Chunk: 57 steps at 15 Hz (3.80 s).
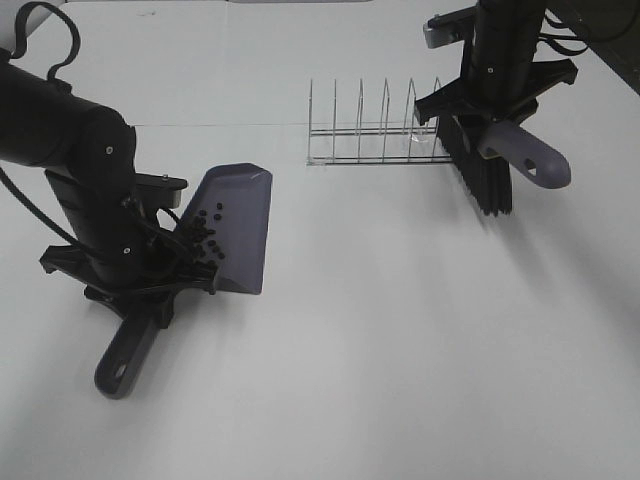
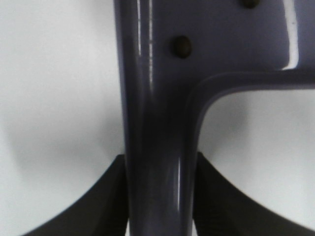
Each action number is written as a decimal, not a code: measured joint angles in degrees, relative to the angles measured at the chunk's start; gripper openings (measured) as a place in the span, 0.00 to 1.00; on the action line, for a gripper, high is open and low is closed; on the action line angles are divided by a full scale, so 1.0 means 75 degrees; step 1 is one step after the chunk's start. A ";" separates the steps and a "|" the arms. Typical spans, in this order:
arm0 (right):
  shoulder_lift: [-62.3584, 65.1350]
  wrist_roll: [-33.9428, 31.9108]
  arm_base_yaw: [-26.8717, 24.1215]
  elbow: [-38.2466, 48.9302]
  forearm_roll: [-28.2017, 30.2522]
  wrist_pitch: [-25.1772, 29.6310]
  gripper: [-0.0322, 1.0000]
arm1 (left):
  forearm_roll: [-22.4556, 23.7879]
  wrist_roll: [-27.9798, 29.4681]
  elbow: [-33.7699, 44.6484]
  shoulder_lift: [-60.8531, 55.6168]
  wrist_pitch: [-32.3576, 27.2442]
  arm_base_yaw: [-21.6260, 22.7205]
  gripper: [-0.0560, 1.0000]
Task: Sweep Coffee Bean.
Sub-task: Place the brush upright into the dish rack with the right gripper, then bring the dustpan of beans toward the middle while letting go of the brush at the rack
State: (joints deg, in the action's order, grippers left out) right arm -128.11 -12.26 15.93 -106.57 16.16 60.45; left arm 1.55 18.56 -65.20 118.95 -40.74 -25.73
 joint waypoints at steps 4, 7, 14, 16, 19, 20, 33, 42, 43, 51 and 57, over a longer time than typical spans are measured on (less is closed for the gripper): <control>-0.0428 -0.0046 -0.0046 -0.0795 0.0115 -0.0053 0.34 | 0.0000 0.0000 0.0000 0.0000 0.0000 0.0000 0.38; -0.0825 0.0031 -0.0405 -0.1100 -0.0260 -0.0183 0.34 | 0.0000 0.0000 0.0000 0.0000 0.0000 0.0000 0.38; -0.0978 0.0535 -0.0642 -0.1115 -0.0787 -0.0947 0.34 | 0.0000 0.0000 0.0000 0.0000 0.0000 0.0000 0.38; -0.0978 0.0535 -0.0642 -0.1115 -0.0772 -0.0993 0.34 | 0.0000 0.0000 0.0000 0.0000 0.0000 0.0000 0.38; -0.0978 0.0535 -0.0642 -0.1115 -0.0772 -0.0985 0.34 | 0.0000 0.0000 0.0000 0.0000 0.0000 0.0000 0.38; -0.0978 0.0535 -0.0642 -0.1115 -0.0772 -0.0955 0.35 | 0.0000 0.0000 0.0000 0.0000 0.0000 0.0000 0.38; 0.0138 0.1146 -0.0642 -0.1742 -0.1620 0.1207 0.78 | 0.0008 0.0000 0.0000 -0.0061 -0.0008 0.0000 0.38; 0.6356 0.1299 -0.0642 0.4744 -0.2574 0.1077 0.73 | -0.0008 0.0000 -0.0015 -0.0107 0.0023 0.0000 0.38; 0.7005 0.1299 -0.0642 0.5294 -0.2636 0.0970 0.73 | -0.0046 0.0000 -0.0092 -0.0107 -0.0038 0.0000 0.38; 1.0527 0.1161 -0.0642 0.9343 -0.2712 0.0825 0.73 | -0.0344 0.0000 -0.1070 0.0092 -0.0634 -0.0244 0.38; 1.2406 0.1161 -0.0642 1.0344 -0.2727 0.0138 0.73 | -0.0397 0.0351 -0.1154 0.0443 -0.0596 -0.0596 0.38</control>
State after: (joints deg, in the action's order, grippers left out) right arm -35.07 -3.55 11.12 -28.99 -4.30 61.48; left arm -1.43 21.20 -73.85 122.27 -45.21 -30.19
